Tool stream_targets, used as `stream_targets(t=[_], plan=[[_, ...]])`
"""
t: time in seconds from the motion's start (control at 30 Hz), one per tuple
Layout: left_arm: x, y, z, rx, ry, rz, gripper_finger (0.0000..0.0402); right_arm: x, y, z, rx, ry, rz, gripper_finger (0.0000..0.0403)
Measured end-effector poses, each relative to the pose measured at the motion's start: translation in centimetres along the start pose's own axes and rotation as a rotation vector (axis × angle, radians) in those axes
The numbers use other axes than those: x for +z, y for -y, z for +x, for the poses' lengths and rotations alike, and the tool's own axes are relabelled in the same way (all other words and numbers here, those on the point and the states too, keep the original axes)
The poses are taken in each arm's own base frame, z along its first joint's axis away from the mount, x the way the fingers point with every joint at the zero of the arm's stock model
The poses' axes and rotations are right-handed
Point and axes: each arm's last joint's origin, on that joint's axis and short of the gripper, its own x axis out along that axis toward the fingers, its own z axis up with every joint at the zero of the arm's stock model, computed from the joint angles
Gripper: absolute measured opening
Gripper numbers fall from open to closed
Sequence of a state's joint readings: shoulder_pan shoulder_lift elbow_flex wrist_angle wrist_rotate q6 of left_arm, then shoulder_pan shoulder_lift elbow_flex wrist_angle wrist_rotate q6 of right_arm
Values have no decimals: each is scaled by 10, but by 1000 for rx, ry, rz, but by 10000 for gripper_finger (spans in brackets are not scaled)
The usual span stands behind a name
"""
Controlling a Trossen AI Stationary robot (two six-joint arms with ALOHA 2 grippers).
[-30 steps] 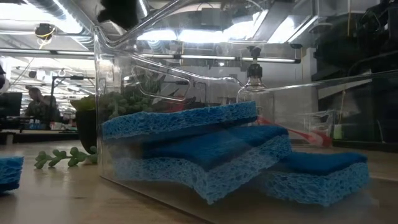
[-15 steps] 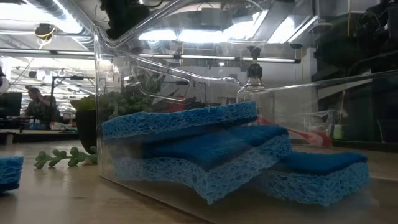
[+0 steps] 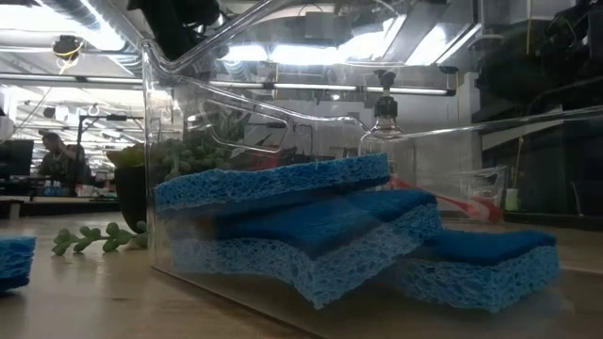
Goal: Pick & Place Kitchen Sink Supplies
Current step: Put the transparent soap dispenser into the top left transparent bin
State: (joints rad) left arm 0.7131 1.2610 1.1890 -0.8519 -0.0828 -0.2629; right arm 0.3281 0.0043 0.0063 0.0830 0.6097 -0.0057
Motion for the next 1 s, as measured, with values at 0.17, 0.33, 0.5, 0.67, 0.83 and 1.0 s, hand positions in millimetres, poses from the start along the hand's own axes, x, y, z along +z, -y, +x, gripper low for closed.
stream_targets(t=[0.17,0.33,0.5,0.67,0.83,1.0], plan=[[3,-4,1,9,26,-21,106,0,0,0,0,0,0,149],[4,-7,1,18,26,-31,123,0,0,0,0,0,1,149],[5,-8,1,47,39,13,115,0,0,0,0,0,1,149],[12,-8,-14,62,157,16,105,0,0,0,0,0,1,149],[17,-8,-32,28,289,2,109,0,0,0,0,0,1,149],[17,-9,-52,-10,380,-21,141,0,0,0,0,0,1,149]])
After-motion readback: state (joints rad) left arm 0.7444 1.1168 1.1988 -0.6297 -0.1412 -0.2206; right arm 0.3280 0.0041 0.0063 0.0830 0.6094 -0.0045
